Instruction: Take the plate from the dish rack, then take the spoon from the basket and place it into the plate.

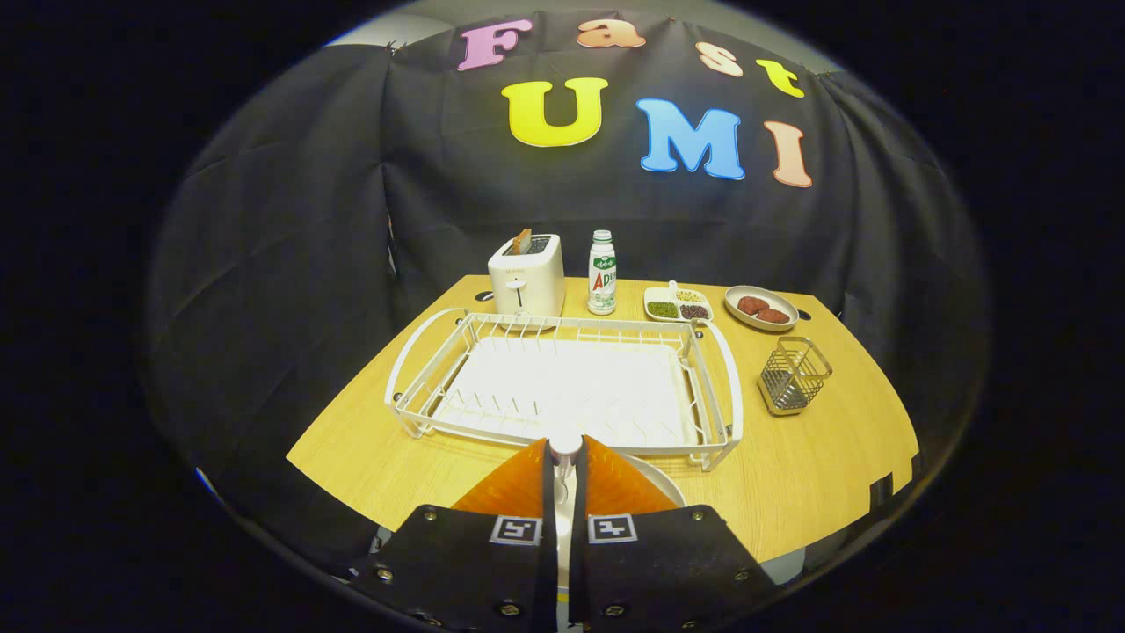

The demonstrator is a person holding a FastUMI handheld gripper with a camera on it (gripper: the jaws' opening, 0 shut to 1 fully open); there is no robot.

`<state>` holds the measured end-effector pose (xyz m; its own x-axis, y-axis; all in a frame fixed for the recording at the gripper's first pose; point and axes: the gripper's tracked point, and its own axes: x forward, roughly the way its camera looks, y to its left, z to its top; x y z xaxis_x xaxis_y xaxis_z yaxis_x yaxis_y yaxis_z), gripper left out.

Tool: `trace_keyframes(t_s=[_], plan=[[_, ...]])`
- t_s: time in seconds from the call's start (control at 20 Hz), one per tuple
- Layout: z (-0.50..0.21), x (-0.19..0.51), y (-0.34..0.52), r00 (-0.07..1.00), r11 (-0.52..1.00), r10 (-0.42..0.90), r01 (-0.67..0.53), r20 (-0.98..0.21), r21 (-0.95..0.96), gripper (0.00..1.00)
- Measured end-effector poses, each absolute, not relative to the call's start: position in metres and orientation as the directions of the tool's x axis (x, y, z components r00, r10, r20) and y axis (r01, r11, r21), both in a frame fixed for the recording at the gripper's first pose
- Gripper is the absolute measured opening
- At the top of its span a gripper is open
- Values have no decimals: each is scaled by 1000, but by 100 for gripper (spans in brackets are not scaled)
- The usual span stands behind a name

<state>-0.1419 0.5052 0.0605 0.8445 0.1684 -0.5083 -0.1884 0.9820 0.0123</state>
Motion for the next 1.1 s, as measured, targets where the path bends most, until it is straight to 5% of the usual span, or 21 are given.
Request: trace_keyframes(t_s=[0.6, 1.1], plan=[[39, -146, 511, 807, 978, 202, -196, -556, 70, 5], [46, -144, 501, 823, 982, 183, -178, -538, 62, 17]])
